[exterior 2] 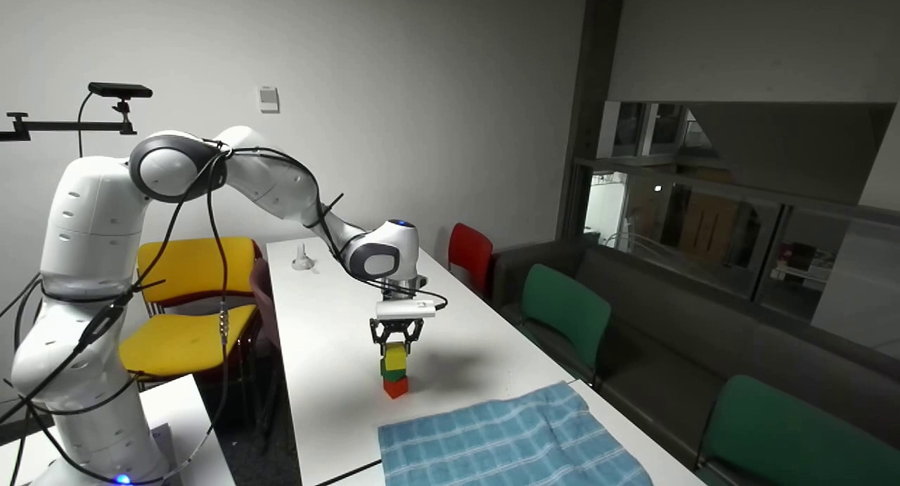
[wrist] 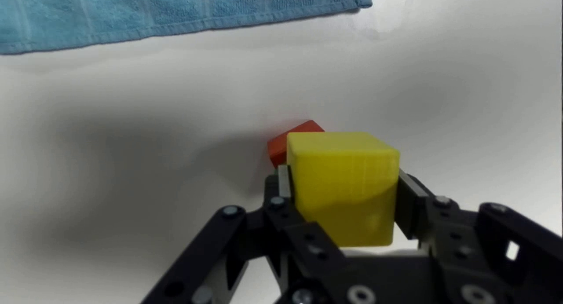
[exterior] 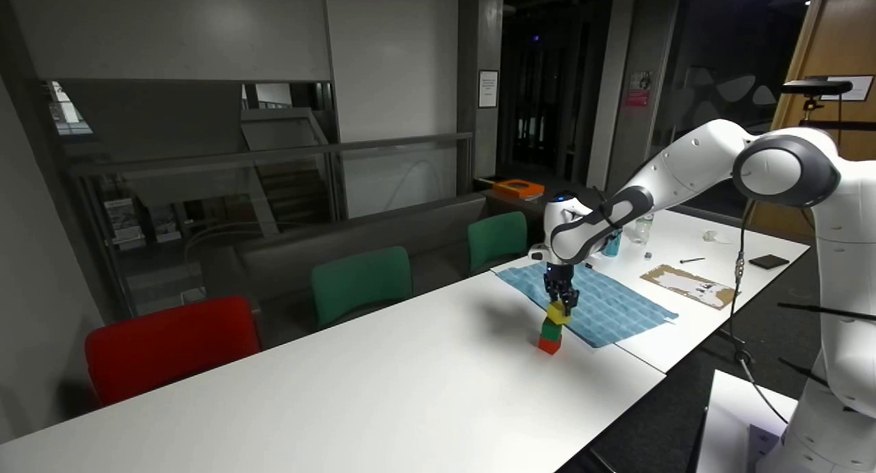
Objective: Pick up the yellow object and put it on the towel
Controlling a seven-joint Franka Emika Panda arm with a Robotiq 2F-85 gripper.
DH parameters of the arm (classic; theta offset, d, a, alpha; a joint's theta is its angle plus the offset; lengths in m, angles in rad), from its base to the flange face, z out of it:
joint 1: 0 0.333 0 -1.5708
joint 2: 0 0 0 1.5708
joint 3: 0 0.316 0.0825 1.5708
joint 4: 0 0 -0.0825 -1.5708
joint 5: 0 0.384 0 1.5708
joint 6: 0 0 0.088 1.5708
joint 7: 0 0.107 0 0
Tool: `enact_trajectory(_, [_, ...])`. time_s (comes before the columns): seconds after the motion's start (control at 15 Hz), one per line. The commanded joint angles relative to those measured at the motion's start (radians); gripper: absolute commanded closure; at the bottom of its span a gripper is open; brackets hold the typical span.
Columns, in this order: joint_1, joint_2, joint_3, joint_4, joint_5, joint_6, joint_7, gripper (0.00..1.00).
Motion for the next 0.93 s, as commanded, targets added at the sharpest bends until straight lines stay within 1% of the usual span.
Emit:
enact_trajectory(0.0, [-0.064, -0.036, -0.007, -0.025, 0.055, 0.019, -0.040, 0.69])
enact_trajectory(0.27, [-0.122, -0.024, -0.030, 0.005, 0.101, -0.011, -0.038, 0.69])
enact_trajectory(0.47, [-0.169, 0.000, -0.034, 0.073, 0.246, -0.117, 0.006, 0.69])
enact_trajectory(0.6, [-0.184, 0.011, -0.042, 0.107, 0.321, -0.160, 0.046, 0.69])
enact_trajectory(0.87, [-0.192, 0.026, -0.064, 0.137, 0.413, -0.155, 0.191, 0.69])
